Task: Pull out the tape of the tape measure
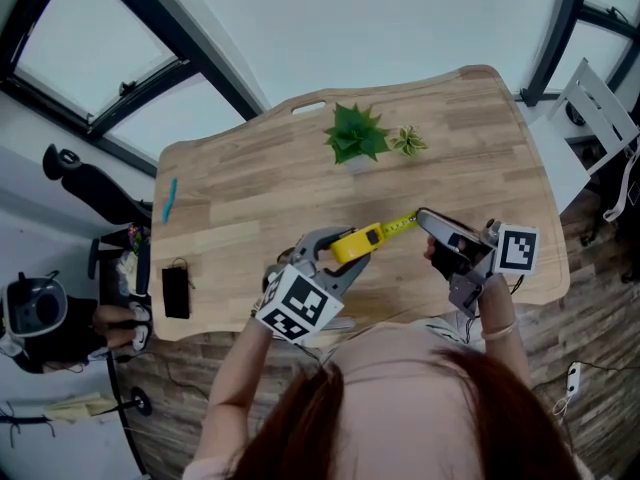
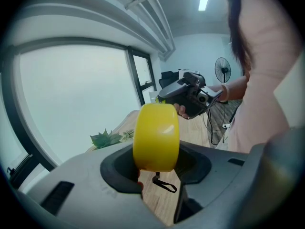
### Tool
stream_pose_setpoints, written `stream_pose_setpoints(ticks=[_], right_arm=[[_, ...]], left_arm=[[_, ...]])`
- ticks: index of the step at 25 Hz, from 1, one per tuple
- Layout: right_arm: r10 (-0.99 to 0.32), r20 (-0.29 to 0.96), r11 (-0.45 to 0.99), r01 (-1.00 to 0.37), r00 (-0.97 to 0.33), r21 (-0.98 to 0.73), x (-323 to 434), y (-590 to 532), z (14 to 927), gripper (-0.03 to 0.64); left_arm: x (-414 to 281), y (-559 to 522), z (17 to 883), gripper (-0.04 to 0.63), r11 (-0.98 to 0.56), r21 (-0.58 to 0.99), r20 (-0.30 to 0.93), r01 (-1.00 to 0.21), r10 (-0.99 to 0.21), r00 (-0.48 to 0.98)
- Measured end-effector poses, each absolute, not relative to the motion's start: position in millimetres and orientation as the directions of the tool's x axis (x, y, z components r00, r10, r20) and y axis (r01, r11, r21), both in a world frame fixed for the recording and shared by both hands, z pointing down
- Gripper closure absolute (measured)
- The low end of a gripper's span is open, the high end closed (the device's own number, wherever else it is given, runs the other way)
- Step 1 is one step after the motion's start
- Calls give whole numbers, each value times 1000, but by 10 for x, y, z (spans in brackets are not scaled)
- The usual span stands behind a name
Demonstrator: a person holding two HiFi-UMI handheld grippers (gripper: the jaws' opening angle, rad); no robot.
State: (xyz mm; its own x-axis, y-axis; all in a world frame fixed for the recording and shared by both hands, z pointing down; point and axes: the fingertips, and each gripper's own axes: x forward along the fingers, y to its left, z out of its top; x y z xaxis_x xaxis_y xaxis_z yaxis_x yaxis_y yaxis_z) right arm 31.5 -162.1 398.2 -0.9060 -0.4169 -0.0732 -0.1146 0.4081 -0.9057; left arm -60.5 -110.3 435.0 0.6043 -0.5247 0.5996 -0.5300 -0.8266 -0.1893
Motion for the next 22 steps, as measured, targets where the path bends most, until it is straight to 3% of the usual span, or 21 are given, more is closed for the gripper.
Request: stream_pose_setpoints(ticks=[22], right_arm=[[-486, -36, 400, -185, -873, -898, 632, -1673, 3920, 566]], left_arm=[[-732, -978, 4491, 431, -843, -178, 636, -508, -493, 594]])
